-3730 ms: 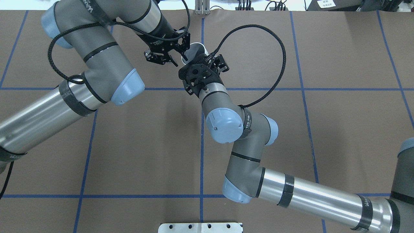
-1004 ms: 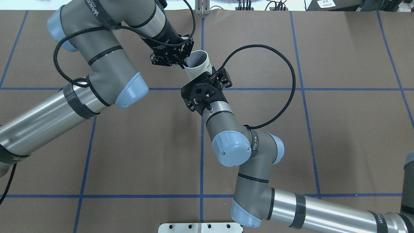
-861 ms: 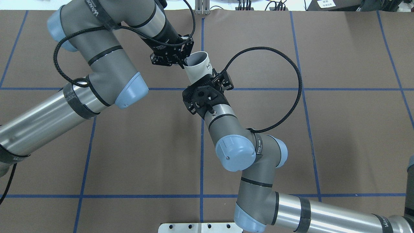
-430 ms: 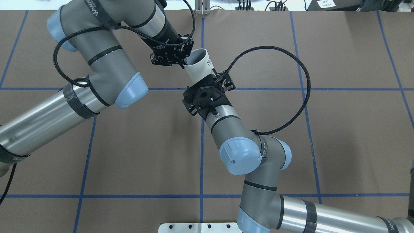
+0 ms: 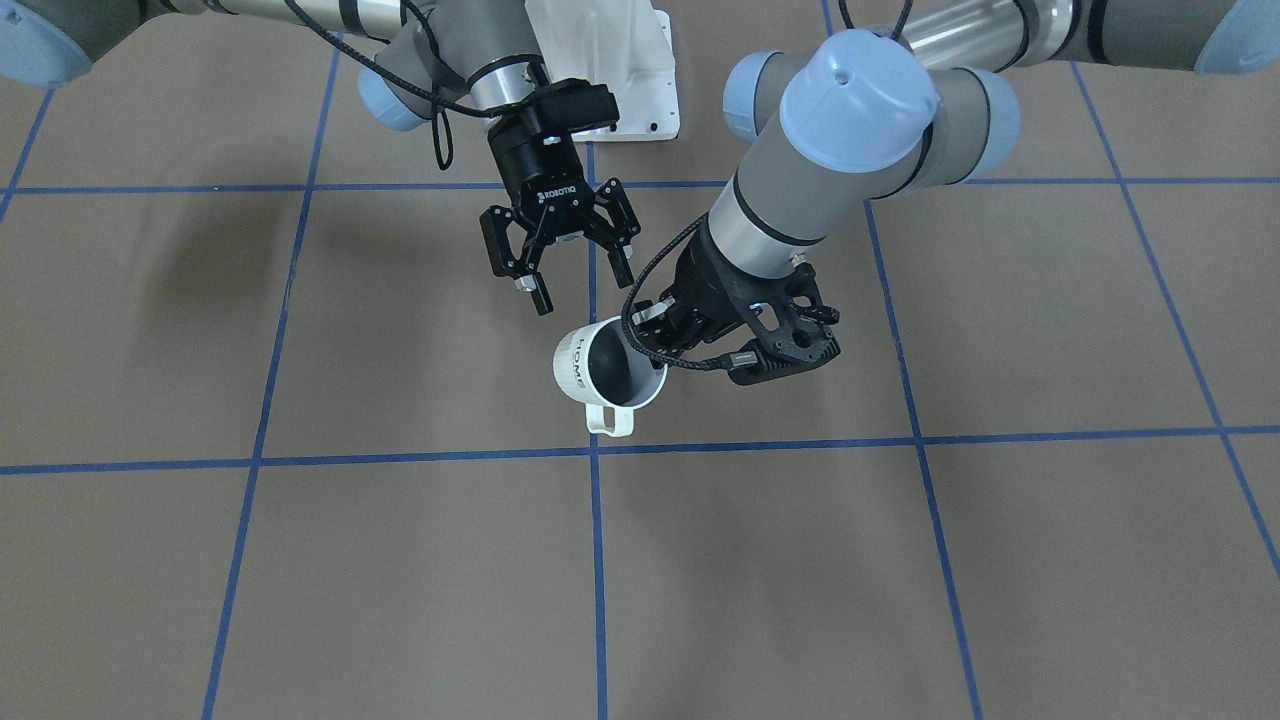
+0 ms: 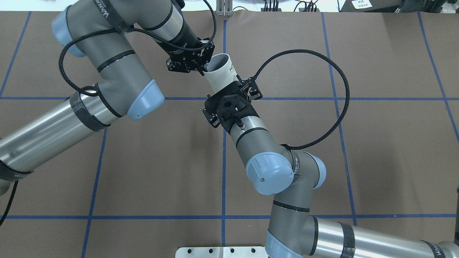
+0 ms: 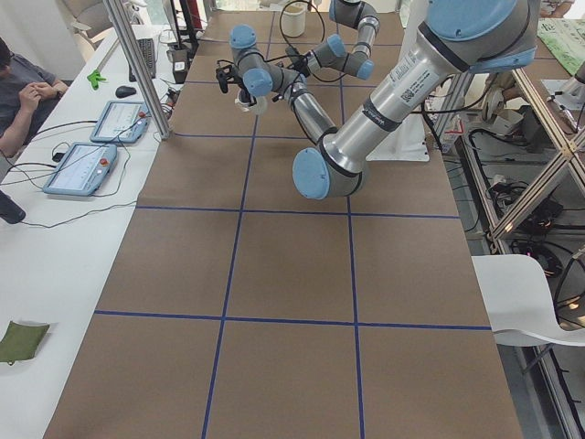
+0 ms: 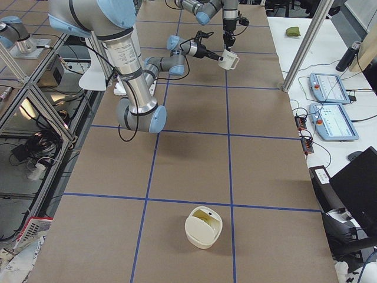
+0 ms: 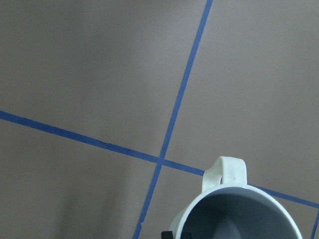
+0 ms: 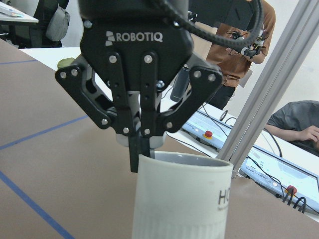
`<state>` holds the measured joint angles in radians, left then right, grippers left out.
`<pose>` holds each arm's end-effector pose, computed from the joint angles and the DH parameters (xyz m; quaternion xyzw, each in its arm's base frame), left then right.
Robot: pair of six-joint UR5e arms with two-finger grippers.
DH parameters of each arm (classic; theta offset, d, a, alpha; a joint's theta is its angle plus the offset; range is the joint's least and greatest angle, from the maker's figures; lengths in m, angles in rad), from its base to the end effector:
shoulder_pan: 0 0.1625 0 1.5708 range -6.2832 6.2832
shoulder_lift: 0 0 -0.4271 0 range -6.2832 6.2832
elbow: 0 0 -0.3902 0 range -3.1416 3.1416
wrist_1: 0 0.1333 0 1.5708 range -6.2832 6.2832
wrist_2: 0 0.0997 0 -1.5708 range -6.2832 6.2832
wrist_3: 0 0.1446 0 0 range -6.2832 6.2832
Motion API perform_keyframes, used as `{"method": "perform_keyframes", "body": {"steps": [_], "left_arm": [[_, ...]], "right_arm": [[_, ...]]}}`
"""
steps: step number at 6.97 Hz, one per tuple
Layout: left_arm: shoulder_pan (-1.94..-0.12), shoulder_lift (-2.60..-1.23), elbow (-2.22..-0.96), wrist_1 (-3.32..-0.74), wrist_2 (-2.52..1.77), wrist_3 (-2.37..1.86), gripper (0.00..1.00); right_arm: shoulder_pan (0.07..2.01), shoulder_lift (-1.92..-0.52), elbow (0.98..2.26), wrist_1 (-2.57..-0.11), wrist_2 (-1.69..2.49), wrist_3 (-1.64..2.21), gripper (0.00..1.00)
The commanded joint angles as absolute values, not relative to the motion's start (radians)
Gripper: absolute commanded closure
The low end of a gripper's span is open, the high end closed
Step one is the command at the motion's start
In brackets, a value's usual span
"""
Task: Left arm hands cup to right arm to dump lemon
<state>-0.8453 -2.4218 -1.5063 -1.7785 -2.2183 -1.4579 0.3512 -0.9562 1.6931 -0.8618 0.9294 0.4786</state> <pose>0.4617 -0.5901 0.1471 -0.0397 0.5301 -0.1567 0.8324 -0.5466 -0.4344 0.1647 0.5923 -0.3152 -0.0633 0.7389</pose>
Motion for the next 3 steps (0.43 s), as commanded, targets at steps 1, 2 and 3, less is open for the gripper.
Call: {"method": "perform_keyframes", "body": {"steps": [1,2,3], "left_arm": [[-0.886,-2.381,-1.509,-1.764,-2.217,-1.361,1.0],[-0.92,-2.34,-1.52,-1.761,-2.224,-1.301,1.0],[-0.943,-2.279,-1.555,-1.761,-2.224,-1.231,1.0]], "right_arm": [[0.467,-0.954,1.7,-0.946,1.143,0.607,0.03],[0.536,-0.953,1.7,-0.99,1.283,0.656,0.02],[0.581,-0.951,1.7,-1.044,1.363,0.736,0.02]]}}
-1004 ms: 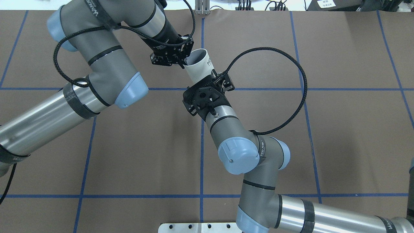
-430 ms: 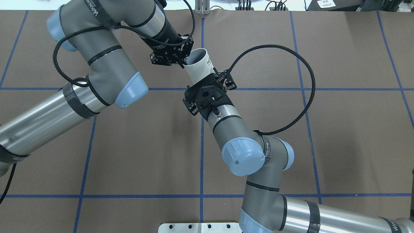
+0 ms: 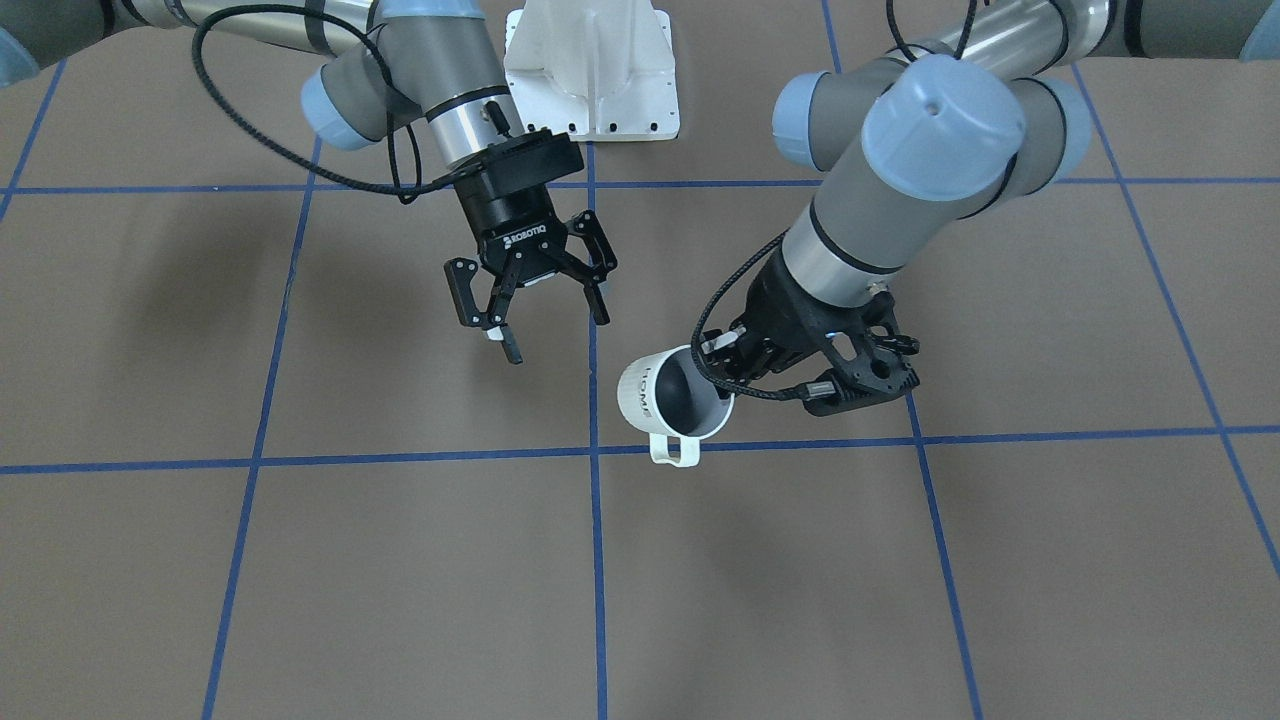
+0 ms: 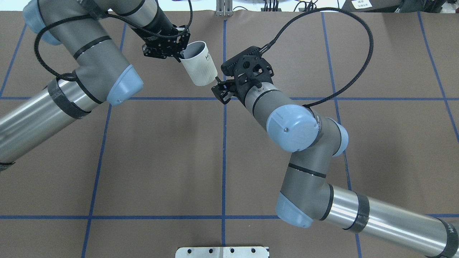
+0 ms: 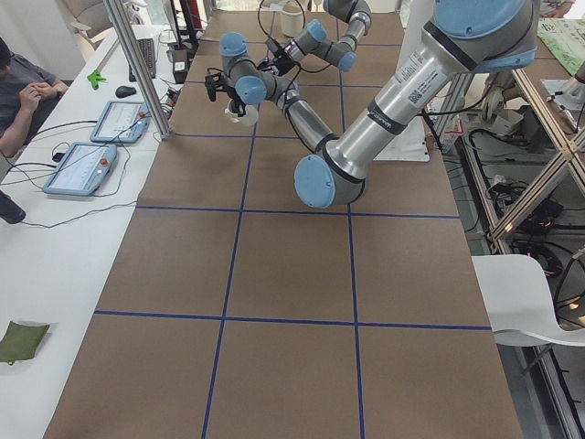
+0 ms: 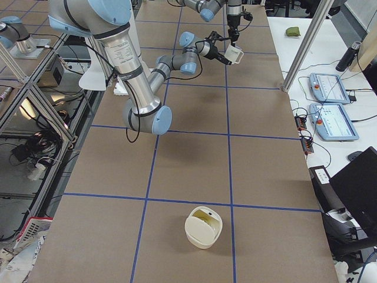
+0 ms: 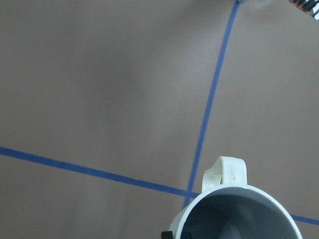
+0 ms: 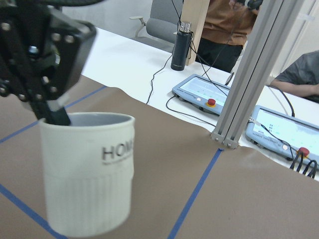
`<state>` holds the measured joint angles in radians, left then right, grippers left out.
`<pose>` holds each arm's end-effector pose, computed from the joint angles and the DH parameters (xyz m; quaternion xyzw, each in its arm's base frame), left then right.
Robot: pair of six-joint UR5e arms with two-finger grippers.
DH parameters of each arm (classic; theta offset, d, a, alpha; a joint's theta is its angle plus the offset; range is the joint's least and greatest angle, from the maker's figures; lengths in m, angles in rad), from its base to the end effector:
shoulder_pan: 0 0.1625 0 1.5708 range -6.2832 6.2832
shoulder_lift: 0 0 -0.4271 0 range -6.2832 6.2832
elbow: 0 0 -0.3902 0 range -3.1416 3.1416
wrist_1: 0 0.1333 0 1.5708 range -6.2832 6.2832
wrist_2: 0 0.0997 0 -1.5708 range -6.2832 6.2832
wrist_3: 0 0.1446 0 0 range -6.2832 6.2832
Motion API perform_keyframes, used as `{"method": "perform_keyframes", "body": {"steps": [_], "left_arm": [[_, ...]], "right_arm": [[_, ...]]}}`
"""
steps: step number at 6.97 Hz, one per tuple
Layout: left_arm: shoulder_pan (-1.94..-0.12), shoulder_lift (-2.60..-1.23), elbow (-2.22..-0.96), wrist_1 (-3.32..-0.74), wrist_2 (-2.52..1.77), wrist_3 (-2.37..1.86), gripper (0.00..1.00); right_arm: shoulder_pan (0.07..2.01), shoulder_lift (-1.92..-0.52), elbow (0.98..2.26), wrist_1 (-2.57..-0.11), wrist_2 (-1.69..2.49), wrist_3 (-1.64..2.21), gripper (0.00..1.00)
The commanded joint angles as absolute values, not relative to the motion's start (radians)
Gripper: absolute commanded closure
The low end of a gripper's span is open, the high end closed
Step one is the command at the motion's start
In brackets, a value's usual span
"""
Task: Left arm hands cup to right arm to dump lemon
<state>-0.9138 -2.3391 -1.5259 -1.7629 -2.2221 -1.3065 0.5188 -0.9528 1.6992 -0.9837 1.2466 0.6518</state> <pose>0.4165 -0.6148 0.2024 -0.0060 0.5076 -0.1372 0.8506 -0.5108 -0.4982 0.1810 0.4974 -0.3758 -0.0563 0.7799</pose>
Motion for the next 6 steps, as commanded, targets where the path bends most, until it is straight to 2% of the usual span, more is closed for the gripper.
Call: {"method": "perform_keyframes", "body": {"steps": [1,4,6], "left_arm": [[-0.96,-2.193,-1.616,-1.761,-2.224,-1.15,1.0],[-1.011,-1.921,-1.784,-1.763,-2.223,-0.891,1.0],[-1.02,-1.71,-1.892,-1.833,-2.166,-0.688,1.0]], "right_arm": [[0.624,-0.954,1.7,-1.143,1.49,0.747,0.02],[0.84,-0.997,1.698,-1.372,2.037,0.732,0.02],[0.906,-1.031,1.701,-1.455,2.066,0.692,0.02]]}}
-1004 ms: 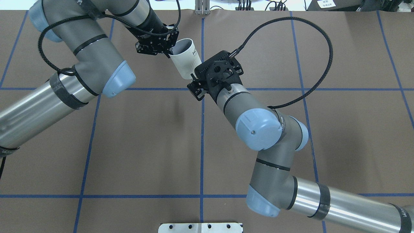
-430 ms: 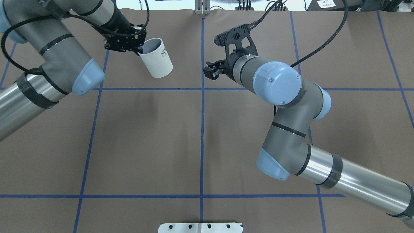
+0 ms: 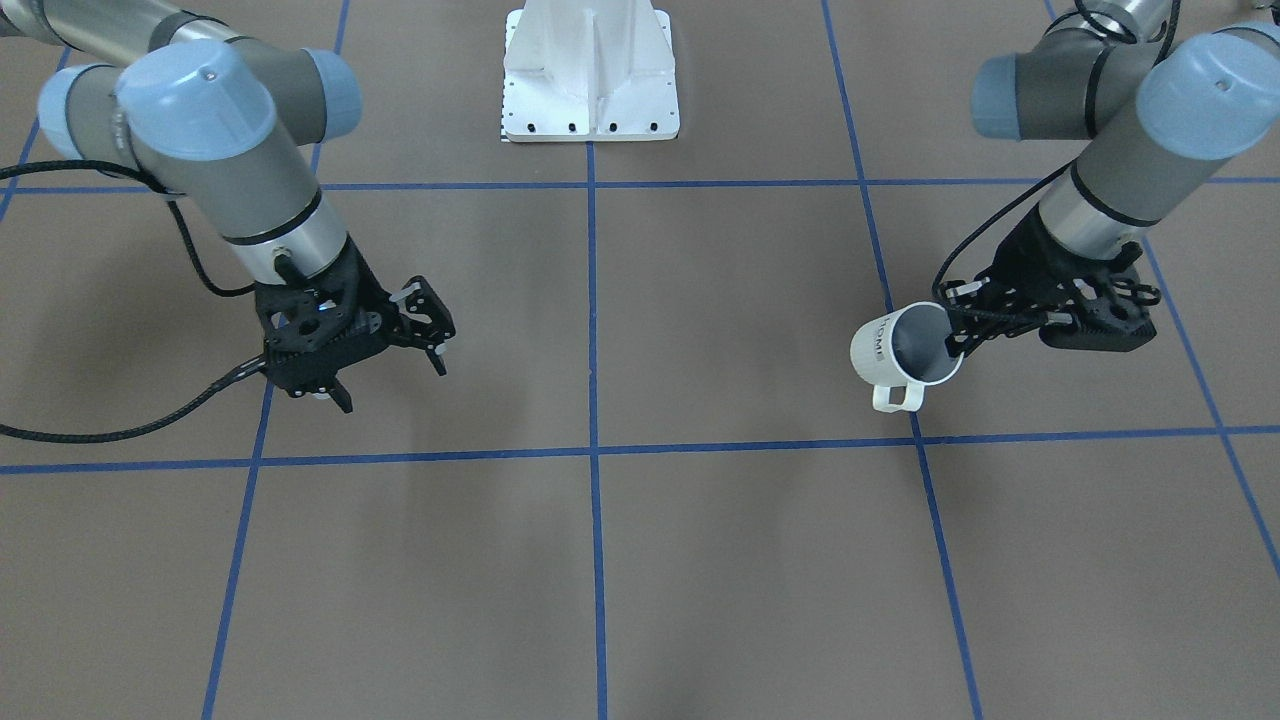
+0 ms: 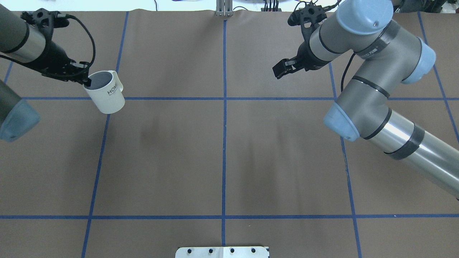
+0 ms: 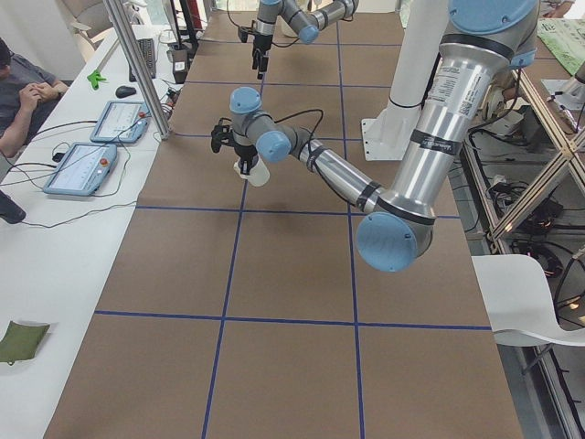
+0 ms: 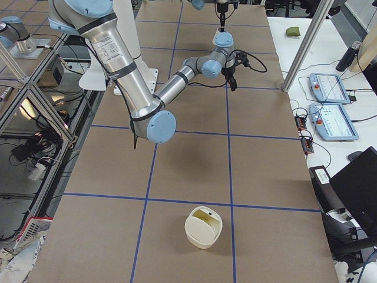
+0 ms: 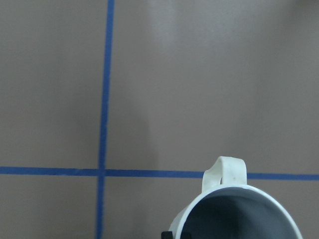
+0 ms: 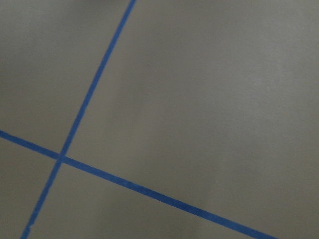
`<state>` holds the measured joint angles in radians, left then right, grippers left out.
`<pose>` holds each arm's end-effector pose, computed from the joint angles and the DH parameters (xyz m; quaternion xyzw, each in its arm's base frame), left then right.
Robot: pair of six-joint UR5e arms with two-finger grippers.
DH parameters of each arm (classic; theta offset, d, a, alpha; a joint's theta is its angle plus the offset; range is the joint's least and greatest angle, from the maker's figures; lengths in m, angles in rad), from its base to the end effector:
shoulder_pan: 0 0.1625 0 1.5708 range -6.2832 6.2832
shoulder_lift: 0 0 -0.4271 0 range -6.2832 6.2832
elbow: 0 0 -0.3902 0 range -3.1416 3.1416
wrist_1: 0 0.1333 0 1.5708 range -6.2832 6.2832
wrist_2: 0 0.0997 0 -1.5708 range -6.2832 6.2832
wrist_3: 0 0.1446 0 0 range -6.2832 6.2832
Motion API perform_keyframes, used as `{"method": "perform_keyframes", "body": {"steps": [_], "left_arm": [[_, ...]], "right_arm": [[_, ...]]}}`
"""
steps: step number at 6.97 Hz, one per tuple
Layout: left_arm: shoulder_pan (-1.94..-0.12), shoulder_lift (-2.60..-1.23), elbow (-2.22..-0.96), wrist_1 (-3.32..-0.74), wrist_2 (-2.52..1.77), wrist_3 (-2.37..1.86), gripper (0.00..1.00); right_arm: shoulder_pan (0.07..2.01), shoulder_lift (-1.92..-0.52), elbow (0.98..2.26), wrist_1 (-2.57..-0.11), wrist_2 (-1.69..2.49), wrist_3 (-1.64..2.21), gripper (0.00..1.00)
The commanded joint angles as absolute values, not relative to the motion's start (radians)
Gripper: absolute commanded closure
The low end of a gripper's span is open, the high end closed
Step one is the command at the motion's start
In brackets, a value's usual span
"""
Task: Left arm hands cup to right arm to dump lemon
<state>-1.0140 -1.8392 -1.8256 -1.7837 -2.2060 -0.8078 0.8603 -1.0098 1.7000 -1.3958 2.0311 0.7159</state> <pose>0.2785 -0.5373 0.3987 0.0816 0.4417 0.0005 0.8935 -0.3986 -0.5691 0.2838 0.1732 -0.4237 -0.0933 0.8842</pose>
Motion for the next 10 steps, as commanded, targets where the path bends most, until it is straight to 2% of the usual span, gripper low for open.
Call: {"method": "perform_keyframes", "body": {"steps": [1,3,5,6,7,8,9,10], "left_arm": [[-1.02,-1.63,-1.899,-1.961,-2.137,-0.652,1.0],[-1.035,-1.519,-1.85,-2.217,-2.126,-0.56,1.0],[-1.032,-1.5,-1.669,-2.516,-2.077,-0.557,1.0],[-1.028,-1.503,-1.607,-2.578,-2.072,-0.557,1.0],[-1.028,-1.505,-1.603,-2.574,-2.075,-0.534,1.0],[-1.026,-1.505,-1.589,-2.569,-2.071,-0.516,0.55],[-1.026,-1.505,-1.58,-2.571,-2.071,-0.515,0.24],[-1.029,-1.503,-1.586,-2.569,-2.083,-0.517,0.01]], "right_arm": [[0.935,-1.031,1.703,-1.526,2.066,0.61,0.02],[1.0,-1.061,1.739,-1.653,2.062,0.476,0.02],[1.052,-1.13,1.79,-1.657,2.068,0.445,0.0],[1.095,-1.152,1.792,-1.661,2.098,0.408,0.0],[1.141,-1.161,1.78,-1.678,2.156,0.328,0.0],[1.17,-1.16,1.782,-1.731,2.178,0.315,0.0],[1.192,-1.164,1.784,-1.738,2.18,0.314,0.0],[1.222,-1.178,1.783,-1.744,2.181,0.314,0.0]]}}
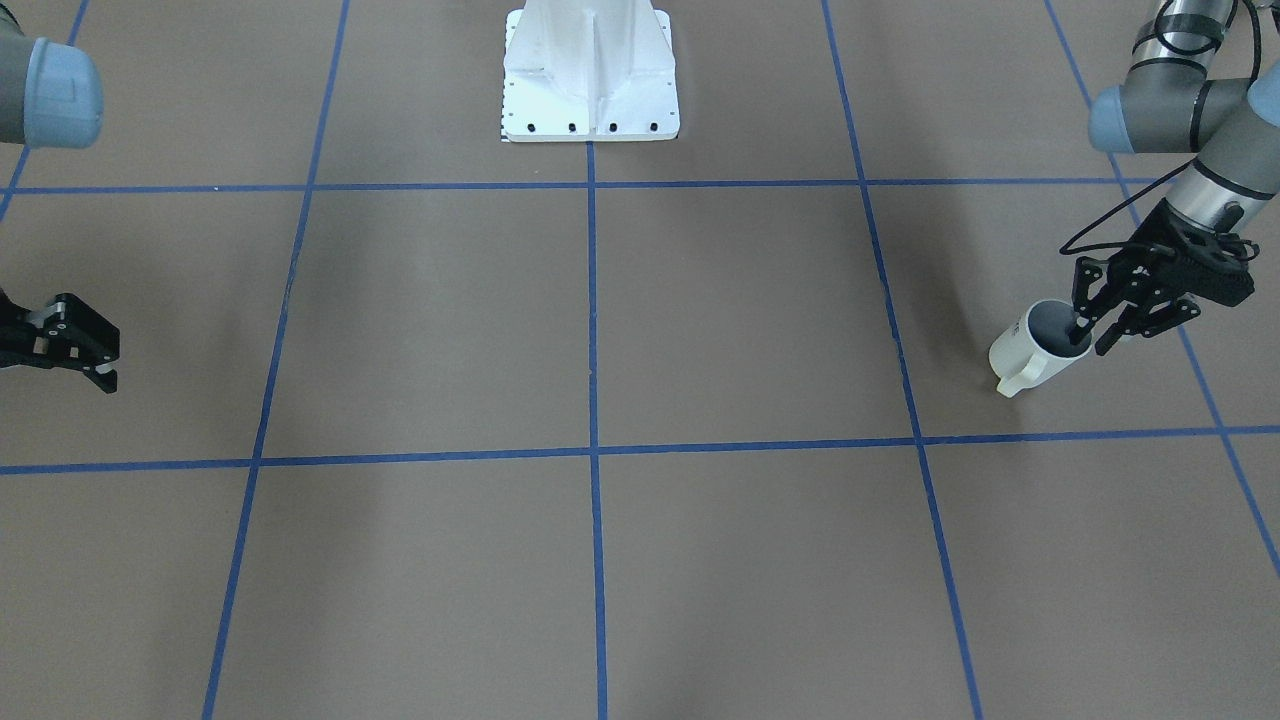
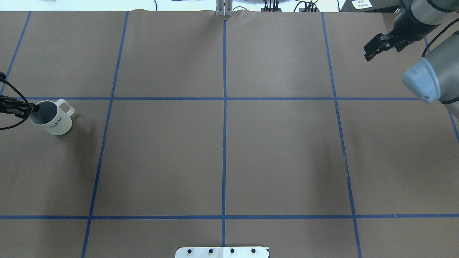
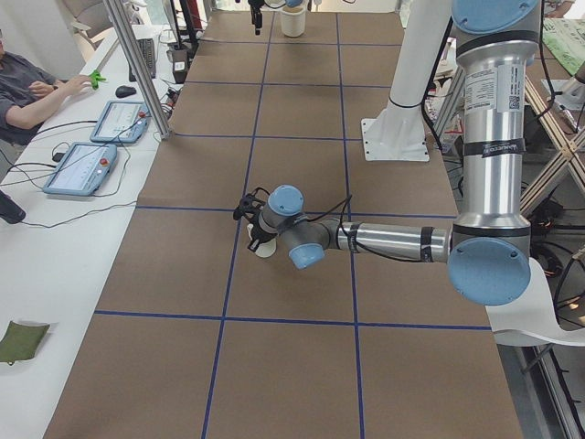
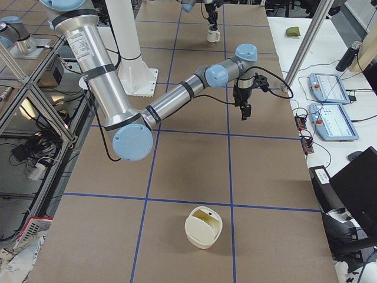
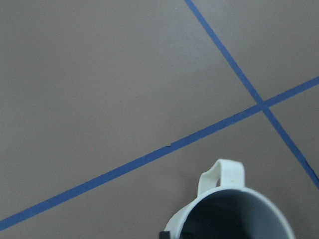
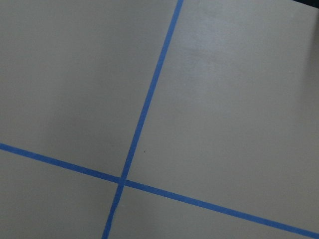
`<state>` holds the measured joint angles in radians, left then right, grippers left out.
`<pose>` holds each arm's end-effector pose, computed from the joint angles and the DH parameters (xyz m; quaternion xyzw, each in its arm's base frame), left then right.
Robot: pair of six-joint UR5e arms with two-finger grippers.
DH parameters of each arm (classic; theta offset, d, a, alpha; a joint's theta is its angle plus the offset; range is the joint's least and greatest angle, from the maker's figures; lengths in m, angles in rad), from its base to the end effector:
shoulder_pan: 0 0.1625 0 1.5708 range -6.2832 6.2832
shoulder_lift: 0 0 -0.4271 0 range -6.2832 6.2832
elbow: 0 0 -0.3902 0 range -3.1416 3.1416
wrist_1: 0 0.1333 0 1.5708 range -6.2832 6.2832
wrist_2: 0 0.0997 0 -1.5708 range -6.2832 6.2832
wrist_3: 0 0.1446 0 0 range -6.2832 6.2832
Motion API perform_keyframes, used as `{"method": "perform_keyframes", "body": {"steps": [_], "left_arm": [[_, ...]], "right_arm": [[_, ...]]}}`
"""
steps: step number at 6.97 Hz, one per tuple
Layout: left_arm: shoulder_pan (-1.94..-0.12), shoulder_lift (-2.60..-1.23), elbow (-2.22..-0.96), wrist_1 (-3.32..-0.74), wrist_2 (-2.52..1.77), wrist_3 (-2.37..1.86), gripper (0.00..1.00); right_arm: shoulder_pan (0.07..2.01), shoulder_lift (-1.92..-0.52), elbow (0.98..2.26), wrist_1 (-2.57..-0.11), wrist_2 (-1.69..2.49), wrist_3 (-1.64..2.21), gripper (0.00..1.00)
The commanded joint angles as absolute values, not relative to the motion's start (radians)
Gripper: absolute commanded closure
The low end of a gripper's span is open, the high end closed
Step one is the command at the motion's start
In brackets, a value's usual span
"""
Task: Left arm hands cup to right arm to dump lemon
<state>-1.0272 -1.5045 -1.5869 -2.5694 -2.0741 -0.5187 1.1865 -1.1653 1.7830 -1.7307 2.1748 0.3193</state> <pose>0.2158 -0.4800 0.6011 0.2691 0.4150 0.1244 0.8602 -0.1882 -0.6019 0.3917 0.1035 -0.3466 -0.0977 0.9272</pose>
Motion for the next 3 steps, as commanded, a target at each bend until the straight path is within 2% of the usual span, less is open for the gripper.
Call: {"method": "perform_keyframes", "body": {"steps": [1,3], "left_arm": [[-1.064,-1.505,-1.592,-2.527,-2.133,-0.517,0.0],[-1.279,-1.529,-1.612,-2.268,-2.325,-0.337,0.0]], "right_arm": [[1.254,-1.192,1.778,-1.79,2.209,0.314,0.0],[1.285,-1.241,1.772,-1.85,2.212,0.191,0.0]]}}
